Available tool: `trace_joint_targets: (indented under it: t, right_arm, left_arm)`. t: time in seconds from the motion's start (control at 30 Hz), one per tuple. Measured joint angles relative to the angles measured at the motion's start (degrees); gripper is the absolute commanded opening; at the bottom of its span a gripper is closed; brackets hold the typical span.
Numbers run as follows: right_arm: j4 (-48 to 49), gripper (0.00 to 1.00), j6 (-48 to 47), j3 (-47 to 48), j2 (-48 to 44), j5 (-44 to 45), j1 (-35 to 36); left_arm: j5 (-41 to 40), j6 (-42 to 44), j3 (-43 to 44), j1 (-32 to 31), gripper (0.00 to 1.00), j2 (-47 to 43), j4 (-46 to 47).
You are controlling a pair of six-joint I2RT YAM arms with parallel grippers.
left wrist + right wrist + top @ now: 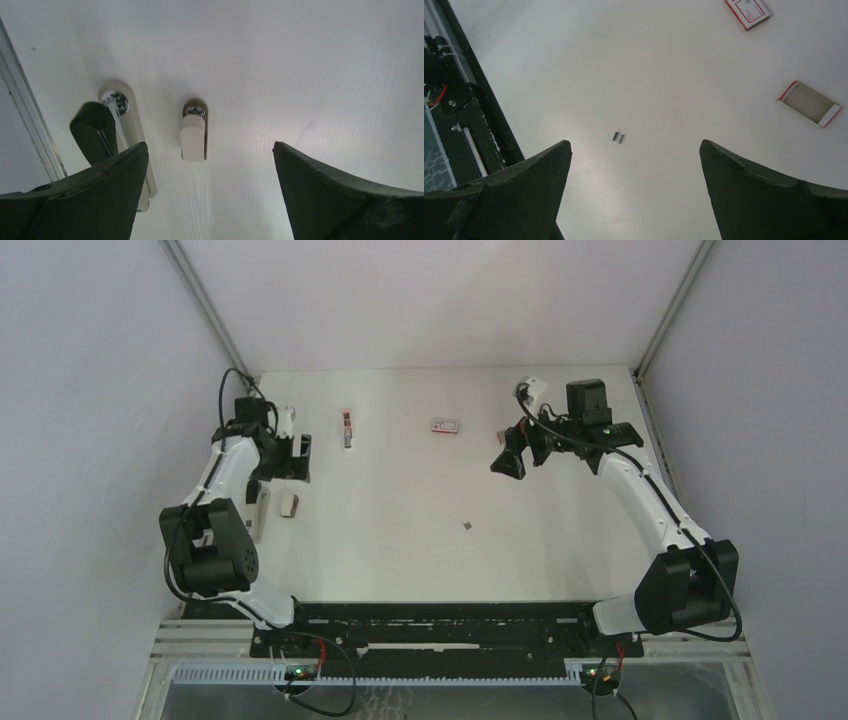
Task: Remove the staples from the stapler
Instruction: Place the stapler at the center of the board, then pick up the stapler from the center of the board.
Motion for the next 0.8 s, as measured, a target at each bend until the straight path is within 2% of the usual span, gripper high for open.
trace_joint_targets:
  t: [0.17,0.37,0.63,0.8]
  right_arm:
    - [-0.2,1.0,-0.7,0.0,0.0,0.02,2.84]
    - [-0.85,0.99,-1.09,0.0,0.02,0.0,4.24]
    - [-1.09,0.99,-1.07,0.0,0.04,-0.02,3.26]
    - [-1.14,0.99,-1.07,0.0,0.26,-0.09,3.23]
  left_arm:
    - [0.04,1.4,-5.2,1.53,0.88,-0.74,0.5]
    - [0.17,1.75,-5.49,1.51,0.74,0.52,2.84]
    - [-1.44,1.75,-7.54,1.51,0.72,3.5,5.31]
    - [-2.19,1.73,-8.92,1.53,0.62,4.2,6.05]
